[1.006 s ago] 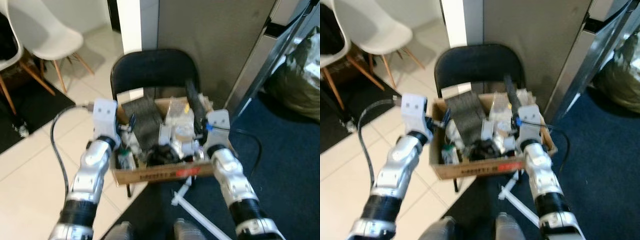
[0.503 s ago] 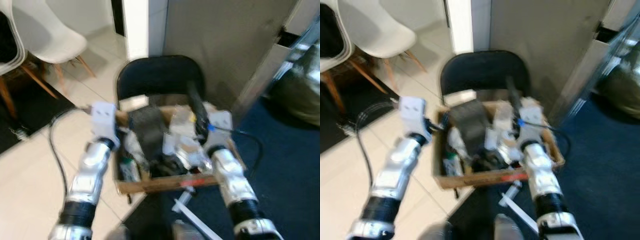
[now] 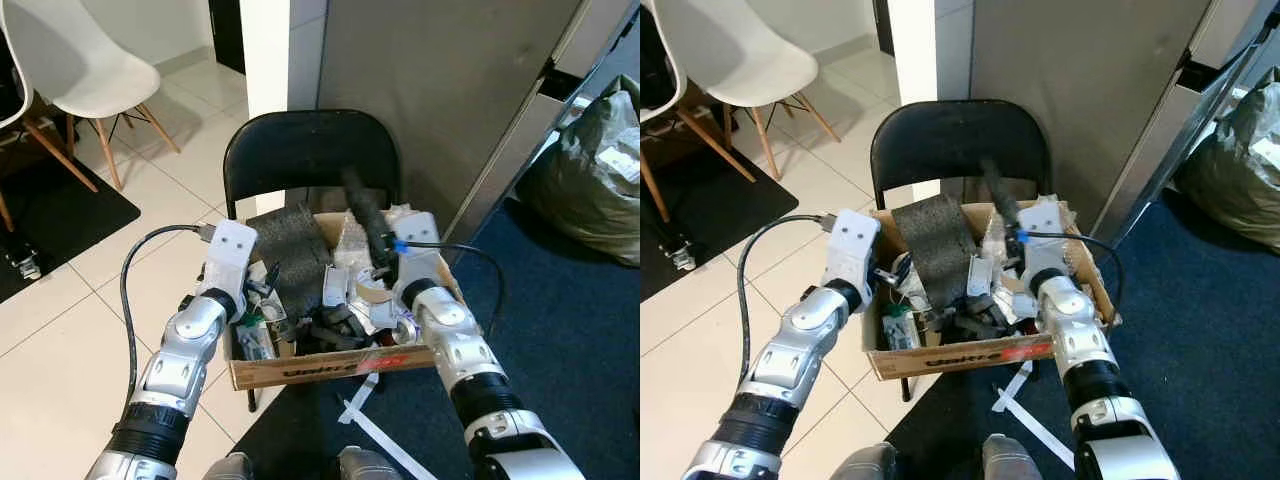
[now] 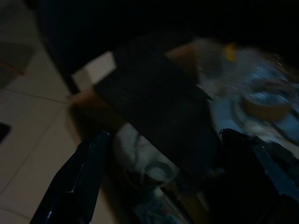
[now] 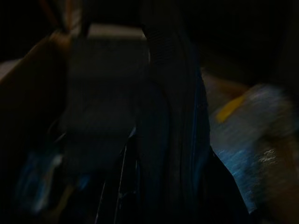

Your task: Picking trash to rubbish bin

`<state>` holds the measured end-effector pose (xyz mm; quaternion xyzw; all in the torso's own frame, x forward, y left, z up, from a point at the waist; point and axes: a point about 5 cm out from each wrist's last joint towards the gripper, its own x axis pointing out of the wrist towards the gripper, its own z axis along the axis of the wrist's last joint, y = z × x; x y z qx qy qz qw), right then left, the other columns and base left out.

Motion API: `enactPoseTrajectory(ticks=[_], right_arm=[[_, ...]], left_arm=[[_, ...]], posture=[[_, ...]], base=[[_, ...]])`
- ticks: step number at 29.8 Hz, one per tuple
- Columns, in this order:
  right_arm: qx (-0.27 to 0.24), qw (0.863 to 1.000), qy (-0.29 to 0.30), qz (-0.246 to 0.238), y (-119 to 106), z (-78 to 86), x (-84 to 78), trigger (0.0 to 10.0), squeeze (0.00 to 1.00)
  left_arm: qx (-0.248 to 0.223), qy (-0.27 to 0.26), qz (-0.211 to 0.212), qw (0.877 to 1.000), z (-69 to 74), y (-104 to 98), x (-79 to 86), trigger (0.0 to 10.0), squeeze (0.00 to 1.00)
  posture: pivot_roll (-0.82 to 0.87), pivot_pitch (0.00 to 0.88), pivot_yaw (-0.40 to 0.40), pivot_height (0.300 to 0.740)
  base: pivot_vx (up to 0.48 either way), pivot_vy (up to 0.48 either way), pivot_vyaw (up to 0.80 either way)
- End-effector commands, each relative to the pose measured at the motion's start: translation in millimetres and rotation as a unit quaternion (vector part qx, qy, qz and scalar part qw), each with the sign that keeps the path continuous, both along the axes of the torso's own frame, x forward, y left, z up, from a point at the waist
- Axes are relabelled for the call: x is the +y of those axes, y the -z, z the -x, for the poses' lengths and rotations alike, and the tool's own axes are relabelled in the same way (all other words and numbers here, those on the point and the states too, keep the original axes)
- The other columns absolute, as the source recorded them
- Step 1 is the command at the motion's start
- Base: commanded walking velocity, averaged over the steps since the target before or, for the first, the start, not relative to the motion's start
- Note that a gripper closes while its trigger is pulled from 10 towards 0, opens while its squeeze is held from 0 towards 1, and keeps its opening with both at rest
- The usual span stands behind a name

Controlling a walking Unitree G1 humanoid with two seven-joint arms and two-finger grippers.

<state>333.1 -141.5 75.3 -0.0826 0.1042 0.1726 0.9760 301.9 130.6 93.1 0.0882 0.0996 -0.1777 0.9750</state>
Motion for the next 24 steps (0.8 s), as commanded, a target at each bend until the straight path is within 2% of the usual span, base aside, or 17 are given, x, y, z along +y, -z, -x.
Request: enactPoseTrajectory(ticks=[1, 3, 8, 19, 20, 21, 22, 24], right_arm=[[0.013, 0.999, -0.03, 0.019, 0.5, -2.5, 1.7, 10.0, 0.0], [0.028, 0.996, -0.08, 0.033, 1.2, -4.5, 10.9, 10.0, 0.0], [0.037, 0.991, -0.126, 0.041, 0.3, -5.8, 22.7, 10.0, 0.0], [0.043, 0.987, -0.147, 0.042, -1.3, -9.3, 29.7, 10.0, 0.0], [0.047, 0.987, -0.153, 0.027, -1.6, -9.1, 30.4, 10.0, 0.29], [0.053, 0.986, -0.158, 0.001, -2.7, -9.1, 31.2, 10.0, 1.0], [0.053, 0.986, -0.158, 0.001, -2.7, -9.1, 31.2, 10.0, 1.0], [0.05, 0.985, -0.159, -0.049, -7.9, -10.0, 33.5, 10.0, 1.0]], left_arm=[[0.026, 0.034, -0.013, 0.999, 4.8, 7.9, -1.8, 10.0, 0.0], [0.051, 0.081, -0.012, 0.995, 11.2, 11.6, -4.7, 10.0, 0.0], [0.073, 0.09, -0.003, 0.993, 14.5, 14.1, -5.4, 10.0, 0.0], [0.087, 0.111, -0.001, 0.99, 20.0, 15.8, -8.9, 10.0, 0.0], [0.087, 0.11, 0.0, 0.99, 20.1, 15.8, -8.9, 10.0, 0.0], [0.088, 0.111, 0.0, 0.99, 20.1, 15.5, -8.7, 10.0, 0.0], [0.088, 0.111, 0.0, 0.99, 20.1, 15.5, -8.7, 10.0, 0.0], [0.088, 0.111, 0.0, 0.99, 19.7, 15.2, -8.0, 10.0, 0.0]], posture=[[-0.05, 0.079, -0.047, 0.74], [-0.05, 0.085, -0.051, 0.74], [-0.05, 0.088, -0.056, 0.74], [-0.05, 0.092, -0.062, 0.74], [-0.05, 0.092, -0.063, 0.74], [-0.05, 0.092, -0.063, 0.74], [-0.05, 0.092, -0.063, 0.74], [-0.05, 0.092, -0.061, 0.74]], base=[[0.0, 0.0, 0.0], [0.0, 0.0, 0.0], [0.0, 0.0, 0.0], [0.0, 0.0, 0.0], [0.0, 0.0, 0.0], [0.0, 0.0, 0.0], [0.0, 0.0, 0.0], [0.0, 0.0, 0.0]])
